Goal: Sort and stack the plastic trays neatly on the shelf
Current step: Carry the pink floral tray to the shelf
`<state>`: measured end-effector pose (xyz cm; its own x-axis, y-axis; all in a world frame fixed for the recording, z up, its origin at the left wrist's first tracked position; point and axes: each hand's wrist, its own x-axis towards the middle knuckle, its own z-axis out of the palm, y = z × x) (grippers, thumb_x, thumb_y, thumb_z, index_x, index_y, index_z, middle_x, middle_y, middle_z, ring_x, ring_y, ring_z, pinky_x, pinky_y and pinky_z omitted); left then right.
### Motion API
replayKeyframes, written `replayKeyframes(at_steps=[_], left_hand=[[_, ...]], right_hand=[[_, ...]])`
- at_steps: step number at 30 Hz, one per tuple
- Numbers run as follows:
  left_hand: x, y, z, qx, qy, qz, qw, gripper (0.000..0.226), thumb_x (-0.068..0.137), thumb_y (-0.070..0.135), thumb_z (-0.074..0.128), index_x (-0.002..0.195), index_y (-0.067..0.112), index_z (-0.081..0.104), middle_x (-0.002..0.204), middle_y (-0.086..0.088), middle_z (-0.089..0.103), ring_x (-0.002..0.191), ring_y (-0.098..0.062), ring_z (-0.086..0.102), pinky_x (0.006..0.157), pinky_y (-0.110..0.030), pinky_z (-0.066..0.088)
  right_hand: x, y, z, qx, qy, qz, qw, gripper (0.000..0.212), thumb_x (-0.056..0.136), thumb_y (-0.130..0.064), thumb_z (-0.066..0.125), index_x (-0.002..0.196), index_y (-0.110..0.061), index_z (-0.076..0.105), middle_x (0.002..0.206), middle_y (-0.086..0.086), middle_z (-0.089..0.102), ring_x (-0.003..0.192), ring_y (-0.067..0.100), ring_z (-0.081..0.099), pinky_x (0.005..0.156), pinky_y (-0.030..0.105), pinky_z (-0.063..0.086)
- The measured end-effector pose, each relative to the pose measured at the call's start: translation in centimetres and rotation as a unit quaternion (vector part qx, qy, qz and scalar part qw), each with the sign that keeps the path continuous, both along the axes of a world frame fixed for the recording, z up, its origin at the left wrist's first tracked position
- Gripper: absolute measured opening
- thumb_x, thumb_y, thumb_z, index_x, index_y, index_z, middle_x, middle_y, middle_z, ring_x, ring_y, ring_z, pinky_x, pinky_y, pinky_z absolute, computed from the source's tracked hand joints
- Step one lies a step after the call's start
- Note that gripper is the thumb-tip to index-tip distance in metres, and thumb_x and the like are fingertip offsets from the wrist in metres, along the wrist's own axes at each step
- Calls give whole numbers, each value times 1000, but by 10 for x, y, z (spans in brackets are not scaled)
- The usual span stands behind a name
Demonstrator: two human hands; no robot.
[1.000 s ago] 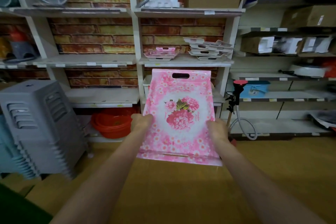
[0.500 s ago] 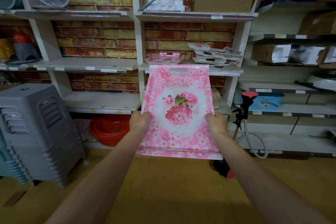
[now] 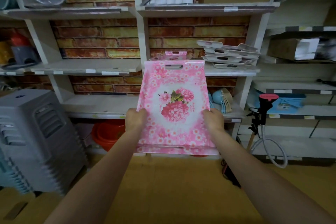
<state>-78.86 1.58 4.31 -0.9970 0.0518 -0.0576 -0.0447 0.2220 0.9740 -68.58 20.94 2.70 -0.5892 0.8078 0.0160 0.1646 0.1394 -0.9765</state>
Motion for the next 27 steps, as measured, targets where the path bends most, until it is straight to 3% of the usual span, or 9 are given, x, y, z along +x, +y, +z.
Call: replayKeyframes(at_steps=[5,9,15,20,22,27], left_hand=[[-55,21,15,1,17,-10,1000,15,90,19,46,100,9,48,95,-11,55,88,-29,54,79,-38,48],[-90,32,16,-3,16,-25,1000,14,89,18,48,101,9,48,91,-9,54,83,-26,54,70,-34,43],[-139,66,6,1,17,-42,999,27,89,21,47,110,4,53,85,-6,54,73,-21,52,62,-29,41],[-167,107,-1,28,-20,-42,998,31,89,22,47,113,4,53,79,-2,52,78,-23,55,70,-34,48],[-176,124,2,44,-18,-36,998,31,88,21,48,113,2,55,78,-2,53,74,-21,54,67,-32,46],[-202,166,17,84,-20,-42,995,35,86,19,52,115,0,55,94,-10,61,81,-26,57,71,-32,46]], right_hand=[[-54,23,7,5,-23,-11,1000,33,89,-19,42,110,-4,62,106,22,64,95,37,62,73,36,45],[-87,29,-4,-14,-24,-23,999,33,87,-21,41,111,-7,60,103,18,66,92,35,63,86,46,54],[-121,51,-15,-19,-23,-44,999,36,85,-23,41,115,-16,59,102,14,66,93,34,63,85,40,50],[-150,94,-5,6,-30,-40,999,21,89,-15,42,93,-8,61,91,15,62,86,32,59,75,36,46],[-160,111,1,22,-25,-34,999,19,88,-13,42,90,-8,60,89,15,60,85,30,58,72,35,43],[-181,157,25,55,-43,-18,997,16,88,-7,41,88,-8,57,81,11,56,77,26,53,61,26,37]])
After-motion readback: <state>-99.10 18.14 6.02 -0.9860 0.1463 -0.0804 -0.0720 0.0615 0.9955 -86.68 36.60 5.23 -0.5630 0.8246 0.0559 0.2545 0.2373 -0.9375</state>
